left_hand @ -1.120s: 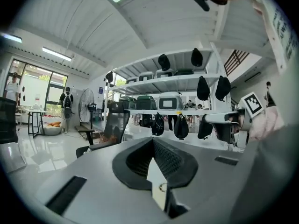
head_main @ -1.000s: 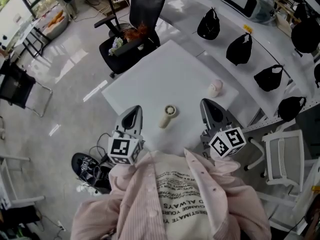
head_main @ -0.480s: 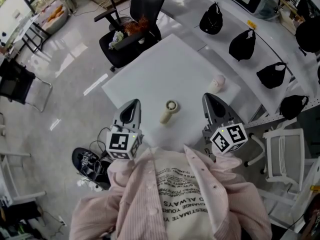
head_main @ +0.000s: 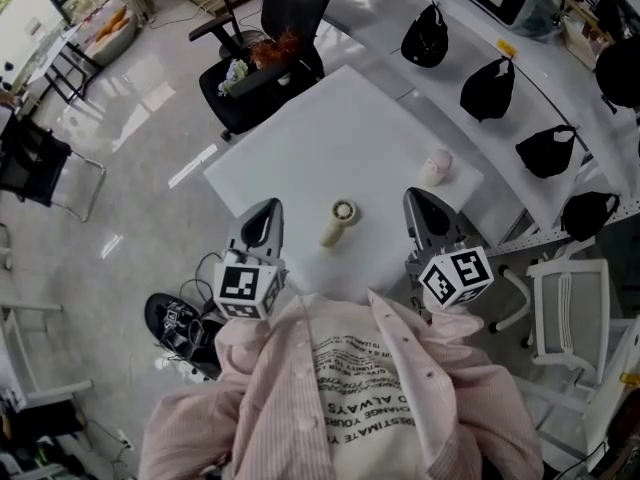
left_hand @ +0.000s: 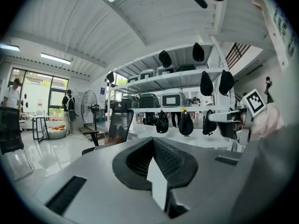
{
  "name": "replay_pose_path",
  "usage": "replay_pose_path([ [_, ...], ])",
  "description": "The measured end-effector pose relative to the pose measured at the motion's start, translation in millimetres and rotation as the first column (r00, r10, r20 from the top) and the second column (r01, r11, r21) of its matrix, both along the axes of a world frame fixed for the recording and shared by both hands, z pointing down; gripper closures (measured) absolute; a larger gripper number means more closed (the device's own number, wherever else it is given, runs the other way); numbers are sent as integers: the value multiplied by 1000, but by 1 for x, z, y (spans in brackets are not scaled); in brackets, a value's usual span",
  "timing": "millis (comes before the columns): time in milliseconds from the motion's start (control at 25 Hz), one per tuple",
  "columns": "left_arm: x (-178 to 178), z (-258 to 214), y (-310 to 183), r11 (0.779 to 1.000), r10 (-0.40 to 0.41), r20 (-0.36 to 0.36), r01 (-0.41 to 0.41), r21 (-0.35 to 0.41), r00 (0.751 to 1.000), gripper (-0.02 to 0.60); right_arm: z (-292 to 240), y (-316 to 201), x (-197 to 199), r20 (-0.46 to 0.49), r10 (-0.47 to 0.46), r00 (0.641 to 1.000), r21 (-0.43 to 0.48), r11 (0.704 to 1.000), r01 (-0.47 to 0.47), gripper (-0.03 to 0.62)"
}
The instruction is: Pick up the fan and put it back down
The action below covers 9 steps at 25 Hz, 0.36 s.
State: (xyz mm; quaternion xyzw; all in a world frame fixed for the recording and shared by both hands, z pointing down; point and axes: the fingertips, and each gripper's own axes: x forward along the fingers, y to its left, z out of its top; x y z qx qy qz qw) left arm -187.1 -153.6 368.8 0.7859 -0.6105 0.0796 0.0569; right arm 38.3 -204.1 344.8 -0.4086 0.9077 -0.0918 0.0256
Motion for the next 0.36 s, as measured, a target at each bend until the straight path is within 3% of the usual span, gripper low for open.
replay_pose_path([
  [360,6,5,-1,1000,15,22,-15,-15,1000,580,4,0,3,-5,6,1000,-1,1000,-6,595],
])
